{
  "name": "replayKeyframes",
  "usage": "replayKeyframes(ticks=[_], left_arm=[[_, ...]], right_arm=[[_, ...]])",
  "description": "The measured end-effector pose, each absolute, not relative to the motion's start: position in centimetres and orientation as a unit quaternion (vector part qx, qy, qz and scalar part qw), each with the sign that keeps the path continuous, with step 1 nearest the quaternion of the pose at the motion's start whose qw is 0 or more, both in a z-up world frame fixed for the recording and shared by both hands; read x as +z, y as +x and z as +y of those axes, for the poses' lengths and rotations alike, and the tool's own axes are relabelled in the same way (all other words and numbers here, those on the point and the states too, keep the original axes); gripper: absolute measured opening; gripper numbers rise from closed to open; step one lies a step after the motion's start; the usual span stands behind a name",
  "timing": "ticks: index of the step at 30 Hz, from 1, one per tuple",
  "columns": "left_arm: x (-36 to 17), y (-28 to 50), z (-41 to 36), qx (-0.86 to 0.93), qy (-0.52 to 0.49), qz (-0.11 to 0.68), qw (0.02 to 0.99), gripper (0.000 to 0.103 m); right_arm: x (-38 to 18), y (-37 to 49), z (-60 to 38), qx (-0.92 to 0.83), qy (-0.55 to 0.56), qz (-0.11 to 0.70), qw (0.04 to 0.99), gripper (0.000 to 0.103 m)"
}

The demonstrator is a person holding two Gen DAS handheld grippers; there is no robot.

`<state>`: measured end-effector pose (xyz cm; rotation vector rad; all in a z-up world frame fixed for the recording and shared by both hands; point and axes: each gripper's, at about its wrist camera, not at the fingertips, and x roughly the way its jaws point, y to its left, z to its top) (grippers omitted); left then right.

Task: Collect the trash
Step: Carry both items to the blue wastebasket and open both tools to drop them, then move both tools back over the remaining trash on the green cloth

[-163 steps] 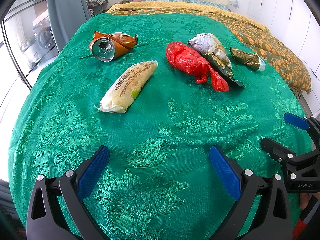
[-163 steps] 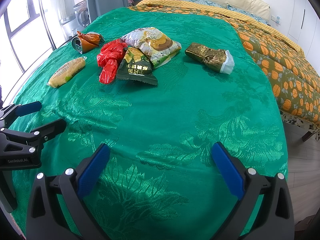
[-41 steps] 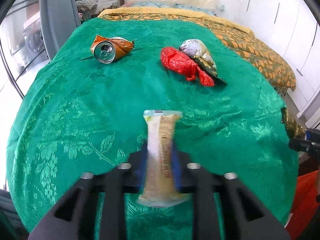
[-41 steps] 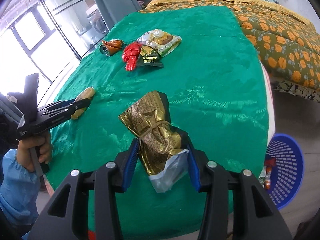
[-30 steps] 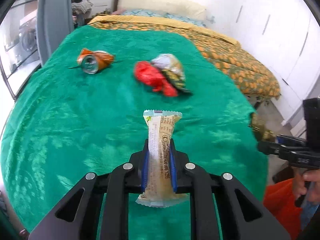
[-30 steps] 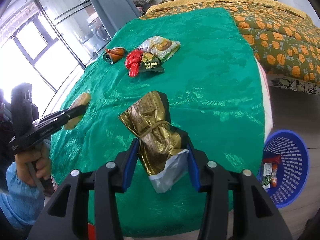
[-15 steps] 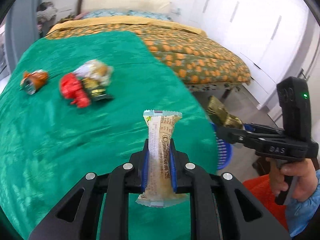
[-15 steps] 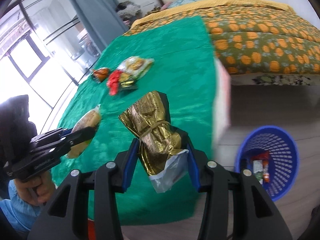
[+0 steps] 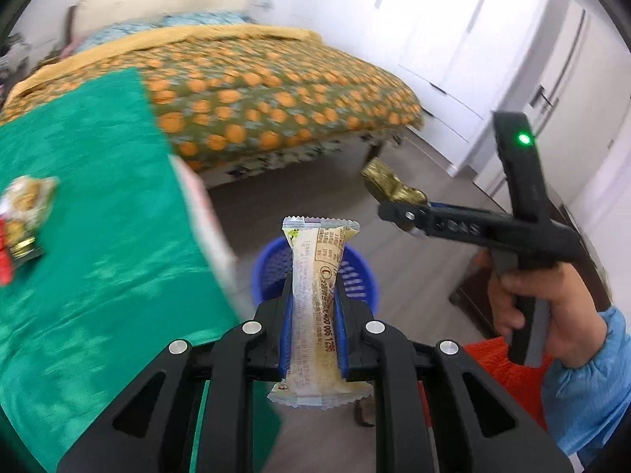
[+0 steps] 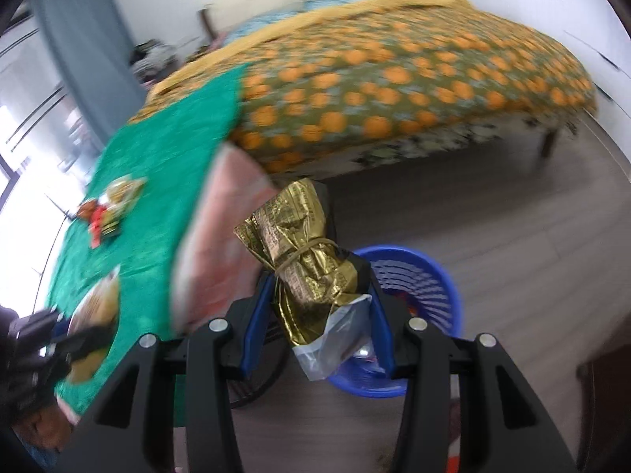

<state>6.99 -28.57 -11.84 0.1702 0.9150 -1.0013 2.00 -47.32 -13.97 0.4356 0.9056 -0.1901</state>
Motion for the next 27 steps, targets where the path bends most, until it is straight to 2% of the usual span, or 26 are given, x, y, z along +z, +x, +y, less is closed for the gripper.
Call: replayKeyframes(ticks=[9,16,17,18,20,25,27], left_arm=[[-20.2,7.5,-40.0,-0.449,0.125,0.485,0.74,0.017],[-25.9,10.1,-43.9,-0.425,0.131,0.51,0.736,0.019],[-26.6,10.5,-44.3,-0.421,0.132,0.511,0.738,0.024],[-27.2,10.9,-44.6,-0.42,0.131,0.513,0.737,0.041],[-28.0,11.7,-45.2,-0.417,0.123,0.515,0.739,0.057],[-25.9,12.0,-44.2,-0.413,0.098,0.504,0.752,0.069],[-24.0,11.6,-43.2,-0.419,0.083,0.491,0.759,0.073]], right_arm=[[-21.5,1.5,-54.6,-0.134,0.28,0.466,0.829,0.044],[-24.6,1.8,-58.3,-0.132,0.345,0.457,0.809,0.046],[-24.8,1.9,-58.6,-0.131,0.351,0.455,0.807,0.047],[-25.1,2.1,-58.9,-0.128,0.359,0.453,0.806,0.055],[-26.1,2.4,-59.7,-0.117,0.383,0.448,0.799,0.072],[-25.5,2.1,-60.6,-0.132,0.396,0.433,0.799,0.074],[-24.5,1.9,-60.6,-0.143,0.385,0.425,0.807,0.079]])
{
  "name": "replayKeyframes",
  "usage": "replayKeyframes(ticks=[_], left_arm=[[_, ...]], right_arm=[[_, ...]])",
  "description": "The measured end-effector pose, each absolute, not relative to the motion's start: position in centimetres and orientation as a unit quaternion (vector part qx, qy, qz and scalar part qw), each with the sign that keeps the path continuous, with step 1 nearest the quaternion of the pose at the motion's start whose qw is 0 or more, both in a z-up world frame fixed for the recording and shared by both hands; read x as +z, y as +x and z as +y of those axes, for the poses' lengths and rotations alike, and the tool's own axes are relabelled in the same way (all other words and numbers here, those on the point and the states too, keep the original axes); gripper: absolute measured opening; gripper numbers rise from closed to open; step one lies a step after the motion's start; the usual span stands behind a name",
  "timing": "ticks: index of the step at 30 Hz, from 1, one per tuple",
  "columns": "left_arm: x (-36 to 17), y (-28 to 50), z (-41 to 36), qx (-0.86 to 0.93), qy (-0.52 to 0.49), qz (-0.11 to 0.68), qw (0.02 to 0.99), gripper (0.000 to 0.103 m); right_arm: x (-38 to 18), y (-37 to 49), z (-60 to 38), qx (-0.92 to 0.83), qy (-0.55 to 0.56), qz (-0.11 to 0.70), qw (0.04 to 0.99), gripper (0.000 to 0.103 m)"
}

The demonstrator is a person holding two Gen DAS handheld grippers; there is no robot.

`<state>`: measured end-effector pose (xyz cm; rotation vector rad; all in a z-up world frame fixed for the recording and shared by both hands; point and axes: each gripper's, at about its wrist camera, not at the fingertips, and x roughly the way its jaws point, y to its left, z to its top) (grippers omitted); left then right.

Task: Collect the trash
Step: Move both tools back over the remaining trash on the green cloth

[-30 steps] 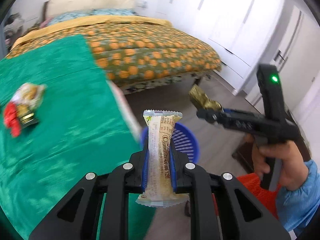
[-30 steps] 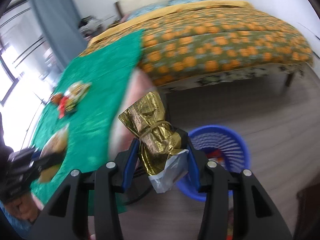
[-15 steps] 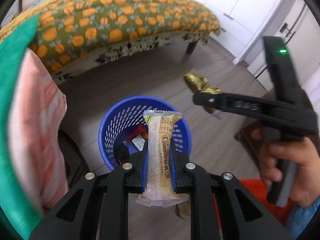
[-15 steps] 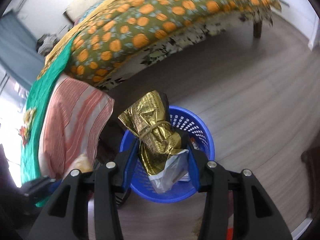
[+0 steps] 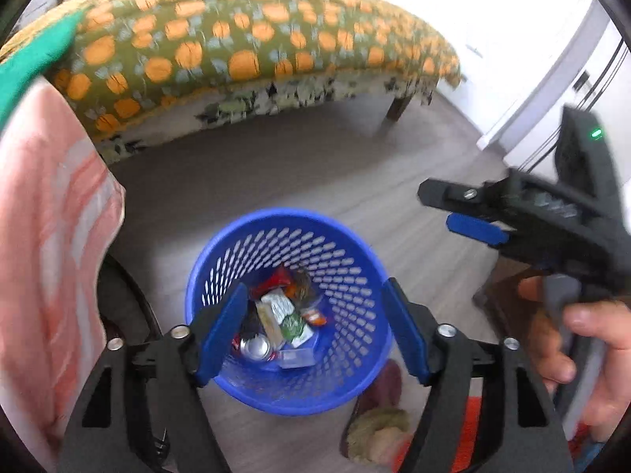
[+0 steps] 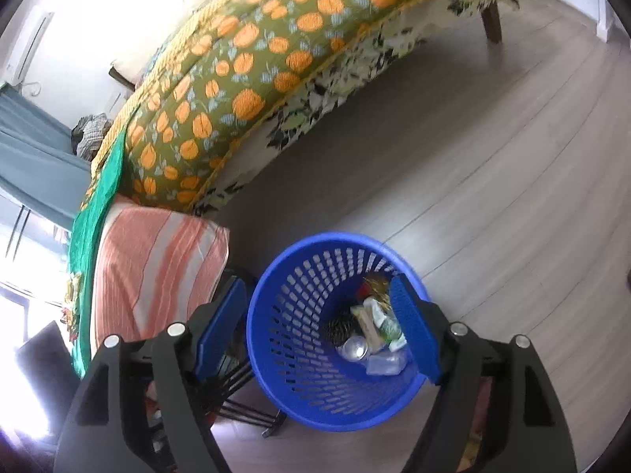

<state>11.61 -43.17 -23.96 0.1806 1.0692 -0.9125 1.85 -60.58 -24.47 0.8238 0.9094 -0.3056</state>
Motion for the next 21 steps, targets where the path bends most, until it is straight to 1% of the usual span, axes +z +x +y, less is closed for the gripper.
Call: replayKeyframes(ticks=[1,2,6,9,13,17,21], left_arm=[[-23.1,11.3,-42.7,-0.424,0.077,0.485,0.761,0.075],[-21.8,10.8,-41.7,-0.429,0.072,0.474,0.765,0.078],[-17.6,8.4,-36.8,-0.444,0.062,0.437,0.78,0.089],[-16.1,7.4,-32.3,-0.434,0.067,0.426,0.791,0.091],[-15.6,7.3,-25.6,-0.403,0.081,0.425,0.807,0.091],[-15.8,8.2,-18.2,-0.342,0.107,0.417,0.836,0.092],[-15.6,10.3,-11.6,-0.29,0.093,0.414,0.858,0.092]], right_arm=[[-23.8,1.7,-60.3,-0.152,0.375,0.421,0.811,0.081],[-23.3,1.6,-60.0,-0.159,0.368,0.42,0.814,0.086],[-21.2,1.8,-57.5,-0.174,0.319,0.413,0.835,0.087],[-19.3,2.6,-53.0,-0.163,0.235,0.41,0.866,0.087],[-18.1,3.2,-46.2,-0.133,0.136,0.402,0.896,0.087],[-18.1,3.7,-39.1,-0.085,0.077,0.408,0.906,0.087],[-17.2,4.7,-32.3,-0.033,0.04,0.408,0.912,0.087]])
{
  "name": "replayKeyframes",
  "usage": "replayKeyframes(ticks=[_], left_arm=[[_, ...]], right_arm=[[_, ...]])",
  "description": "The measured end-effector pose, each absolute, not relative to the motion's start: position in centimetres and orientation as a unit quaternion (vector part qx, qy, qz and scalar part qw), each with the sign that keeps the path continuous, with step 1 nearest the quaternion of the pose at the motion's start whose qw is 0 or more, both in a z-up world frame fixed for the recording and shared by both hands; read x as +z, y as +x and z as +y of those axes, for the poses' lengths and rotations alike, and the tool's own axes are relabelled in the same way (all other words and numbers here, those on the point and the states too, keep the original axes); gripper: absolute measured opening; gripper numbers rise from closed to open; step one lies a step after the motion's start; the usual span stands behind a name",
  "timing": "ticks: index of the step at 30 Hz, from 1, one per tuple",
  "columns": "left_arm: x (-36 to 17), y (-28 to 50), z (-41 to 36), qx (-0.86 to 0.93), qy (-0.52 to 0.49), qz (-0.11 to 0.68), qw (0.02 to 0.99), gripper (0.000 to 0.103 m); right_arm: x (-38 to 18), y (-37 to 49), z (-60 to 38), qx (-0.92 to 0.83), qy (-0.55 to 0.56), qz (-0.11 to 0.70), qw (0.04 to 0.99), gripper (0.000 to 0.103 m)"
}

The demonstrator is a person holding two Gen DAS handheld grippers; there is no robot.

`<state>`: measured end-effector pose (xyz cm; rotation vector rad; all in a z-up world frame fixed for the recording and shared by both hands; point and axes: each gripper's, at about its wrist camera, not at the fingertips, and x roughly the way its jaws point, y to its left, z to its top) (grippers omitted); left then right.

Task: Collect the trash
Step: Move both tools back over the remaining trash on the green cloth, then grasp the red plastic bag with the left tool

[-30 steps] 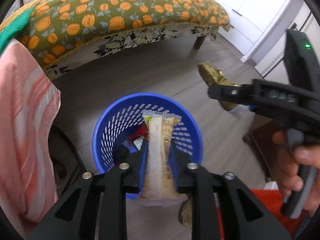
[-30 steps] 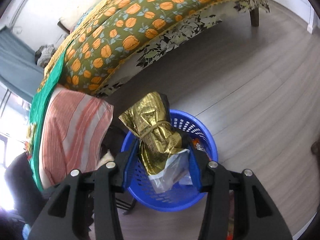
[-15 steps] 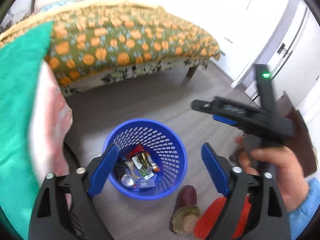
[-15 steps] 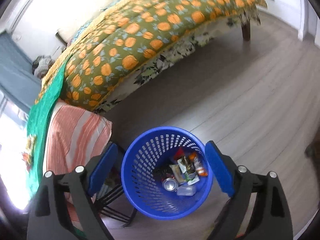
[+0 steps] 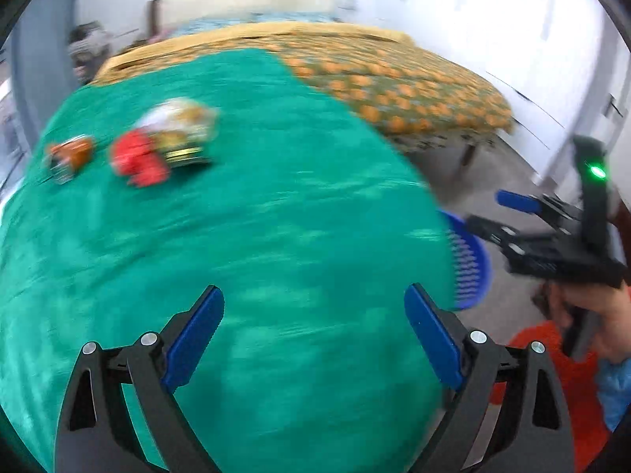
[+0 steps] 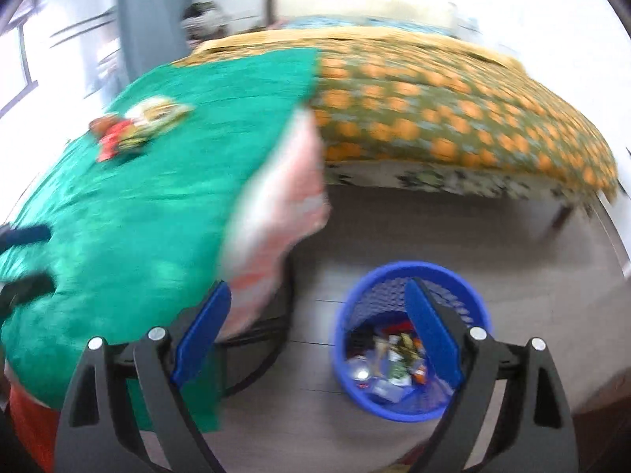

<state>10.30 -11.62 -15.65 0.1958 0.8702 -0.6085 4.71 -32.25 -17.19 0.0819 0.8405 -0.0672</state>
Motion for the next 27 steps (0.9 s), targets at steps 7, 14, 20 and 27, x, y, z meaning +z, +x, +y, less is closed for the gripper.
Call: replayKeyframes(ticks=[7,14,20,27], left_arm=[[-16.3,14.9,-3.5,-0.188,0.086,0.412,0.888,0.093],[-17.0,16.5,0.2,-0.168,0.069,0.431,0.884,0.093],[-16.7,18.5,2.3,-0.177,0.031,0.438,0.881,0.093],[-14.4,24.4,-0.9,-0.216,0.016,0.402,0.89,0.093]], right_arm=[[-14.2,9.9,-22.5,0.045,0.018,0.408,0.912,0.087],[-16.2,16.8,-17.4,0.064,0.004,0.449,0.891,0.087],[-18.0,17.9,-16.1,0.061,-0.022,0.45,0.891,0.088],[-18.2,17.9,-16.4,0.063,-0.014,0.451,0.89,0.09]])
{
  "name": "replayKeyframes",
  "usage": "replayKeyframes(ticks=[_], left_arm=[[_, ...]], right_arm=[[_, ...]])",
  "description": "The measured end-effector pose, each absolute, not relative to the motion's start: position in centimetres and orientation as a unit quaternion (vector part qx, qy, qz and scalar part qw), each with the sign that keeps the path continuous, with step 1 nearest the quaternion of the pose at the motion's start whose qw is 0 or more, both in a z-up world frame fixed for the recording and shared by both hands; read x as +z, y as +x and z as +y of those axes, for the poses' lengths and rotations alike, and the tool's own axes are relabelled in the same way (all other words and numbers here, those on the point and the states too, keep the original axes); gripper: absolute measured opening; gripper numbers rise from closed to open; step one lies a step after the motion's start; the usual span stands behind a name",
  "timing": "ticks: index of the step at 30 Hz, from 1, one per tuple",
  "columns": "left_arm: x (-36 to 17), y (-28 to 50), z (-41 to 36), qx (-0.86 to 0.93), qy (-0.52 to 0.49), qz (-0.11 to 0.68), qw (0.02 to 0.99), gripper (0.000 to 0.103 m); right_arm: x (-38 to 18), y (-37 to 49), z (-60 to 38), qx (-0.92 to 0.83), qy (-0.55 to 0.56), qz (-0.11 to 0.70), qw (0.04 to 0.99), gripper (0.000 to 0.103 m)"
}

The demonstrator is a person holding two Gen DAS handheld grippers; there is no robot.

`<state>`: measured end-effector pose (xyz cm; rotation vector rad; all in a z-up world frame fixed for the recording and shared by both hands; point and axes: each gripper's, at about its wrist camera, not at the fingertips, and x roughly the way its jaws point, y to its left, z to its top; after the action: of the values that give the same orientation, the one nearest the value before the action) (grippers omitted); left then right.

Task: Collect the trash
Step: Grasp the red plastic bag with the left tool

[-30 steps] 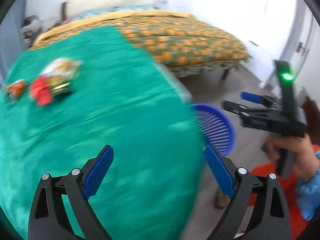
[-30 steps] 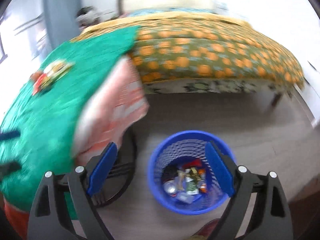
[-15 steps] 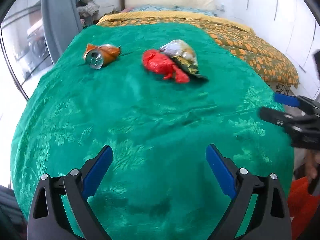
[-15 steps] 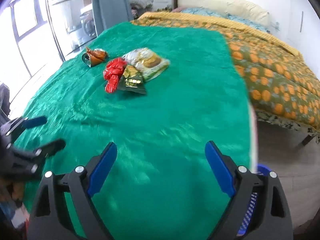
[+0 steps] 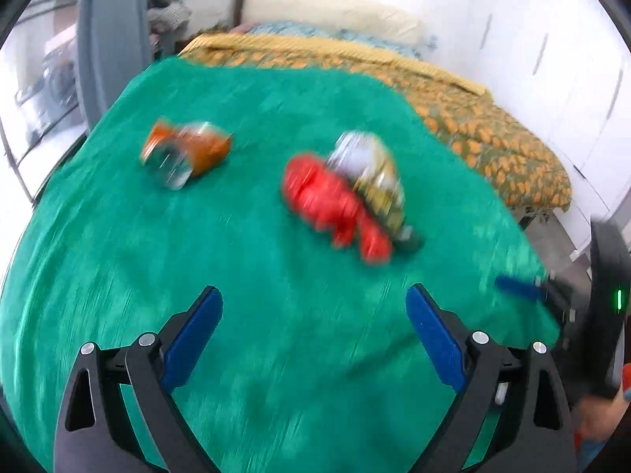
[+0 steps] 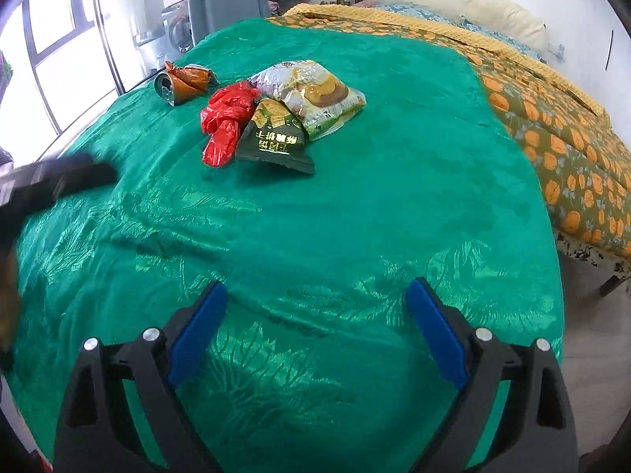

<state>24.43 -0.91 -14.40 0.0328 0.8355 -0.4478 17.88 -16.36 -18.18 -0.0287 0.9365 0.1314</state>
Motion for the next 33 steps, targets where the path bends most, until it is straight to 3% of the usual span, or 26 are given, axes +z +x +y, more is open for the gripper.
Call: replayKeyframes(ticks=[8,11,12,13,15,28,30,33], left_arm=[[-15.7,32.2,-5.1,-0.198,-0.005,0.423,0.884,0.091],[-17.0,33.9,-5.2,-0.192,-0.026,0.446,0.874,0.073],[-17.2,34.0,-5.1,-0.193,-0.033,0.448,0.872,0.056],[-17.3,34.2,-5.0,-0.195,-0.039,0.452,0.869,0.049],[-17.3,34.1,-4.4,-0.201,-0.048,0.453,0.867,0.046],[-15.5,24.5,2.0,-0.282,0.069,0.491,0.821,0.051],[-16.4,23.6,1.9,-0.268,0.076,0.481,0.832,0.072],[-17.7,23.5,1.8,-0.25,0.053,0.477,0.841,0.083]], right_arm=[[-18.2,18.0,-16.3,0.063,-0.012,0.451,0.89,0.091],[-18.2,18.0,-16.3,0.062,-0.011,0.451,0.89,0.091],[-18.2,18.0,-16.3,0.062,-0.012,0.451,0.89,0.091],[-18.2,17.9,-16.4,0.062,-0.012,0.451,0.89,0.091],[-18.2,17.9,-16.3,0.063,-0.011,0.451,0.89,0.091],[-18.2,17.9,-16.3,0.061,-0.012,0.452,0.89,0.091],[-18.2,17.9,-16.3,0.061,-0.012,0.452,0.89,0.091],[-18.2,17.9,-16.3,0.059,-0.012,0.452,0.89,0.091]])
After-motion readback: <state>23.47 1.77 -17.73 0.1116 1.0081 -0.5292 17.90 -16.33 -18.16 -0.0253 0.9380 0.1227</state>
